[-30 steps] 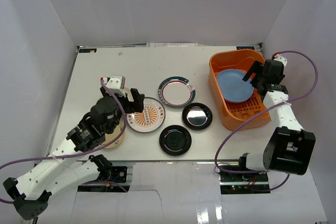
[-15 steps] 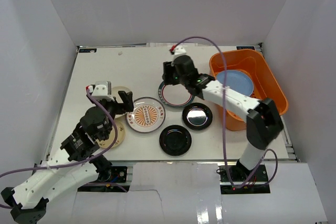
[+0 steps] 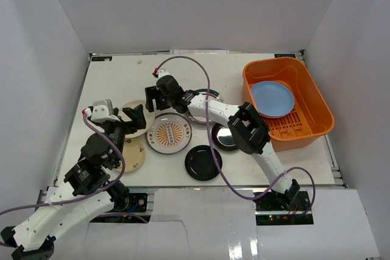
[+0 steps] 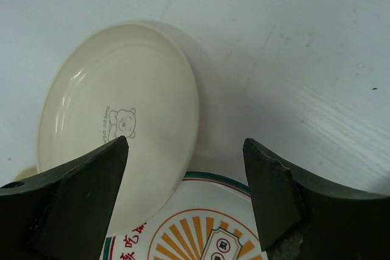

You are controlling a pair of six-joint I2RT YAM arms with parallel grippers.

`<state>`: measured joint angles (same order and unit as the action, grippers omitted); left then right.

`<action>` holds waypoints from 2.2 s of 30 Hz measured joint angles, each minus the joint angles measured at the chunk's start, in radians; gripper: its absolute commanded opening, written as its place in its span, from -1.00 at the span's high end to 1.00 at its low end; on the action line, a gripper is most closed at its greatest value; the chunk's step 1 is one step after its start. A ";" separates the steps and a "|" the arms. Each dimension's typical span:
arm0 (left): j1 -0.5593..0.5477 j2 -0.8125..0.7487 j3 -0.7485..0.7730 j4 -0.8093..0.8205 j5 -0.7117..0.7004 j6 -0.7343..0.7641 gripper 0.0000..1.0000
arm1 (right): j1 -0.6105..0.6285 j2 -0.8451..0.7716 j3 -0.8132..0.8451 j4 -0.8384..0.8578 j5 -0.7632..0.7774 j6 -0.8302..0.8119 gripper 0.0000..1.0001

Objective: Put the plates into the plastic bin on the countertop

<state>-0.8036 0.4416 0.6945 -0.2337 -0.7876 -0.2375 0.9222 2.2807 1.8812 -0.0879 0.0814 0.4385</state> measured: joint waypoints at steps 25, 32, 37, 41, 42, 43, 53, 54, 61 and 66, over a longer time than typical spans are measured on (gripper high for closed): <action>0.023 0.066 0.000 0.001 0.142 -0.026 -0.96 | -0.028 0.096 0.211 0.014 0.074 0.176 0.85; 0.025 0.152 0.010 -0.010 0.241 -0.043 -0.90 | -0.235 -0.498 -0.392 0.109 0.187 0.087 0.85; 0.032 0.290 0.056 -0.059 0.357 -0.098 -0.89 | -0.565 -0.969 -0.737 0.151 0.254 0.031 0.85; 0.052 0.407 0.068 -0.089 0.444 -0.151 -0.89 | -0.775 -1.178 -0.921 0.163 0.272 -0.004 0.85; 0.066 0.436 0.068 -0.092 0.470 -0.164 -0.89 | -0.812 -1.196 -0.958 0.162 0.264 -0.006 0.85; 0.086 0.471 0.068 -0.097 0.499 -0.178 -0.89 | -0.849 -1.206 -0.991 0.157 0.261 -0.008 0.85; 0.413 0.659 0.088 -0.142 0.677 -0.239 -0.89 | -0.980 -1.046 -1.080 0.098 0.290 -0.038 0.75; 0.446 0.662 0.091 -0.146 0.682 -0.237 -0.88 | -0.981 -1.039 -1.080 0.096 0.290 -0.040 0.72; 0.632 0.717 0.073 -0.179 0.766 -0.203 -0.81 | -0.988 -1.029 -1.076 0.115 0.272 -0.045 -0.10; 0.641 0.781 0.061 -0.191 0.842 -0.174 -0.75 | -0.988 -1.041 -1.052 0.109 0.180 -0.061 -0.38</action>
<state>-0.1623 1.2228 0.7559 -0.4248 0.0547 -0.4118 -0.0654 1.2396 0.8295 0.0216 0.2611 0.3779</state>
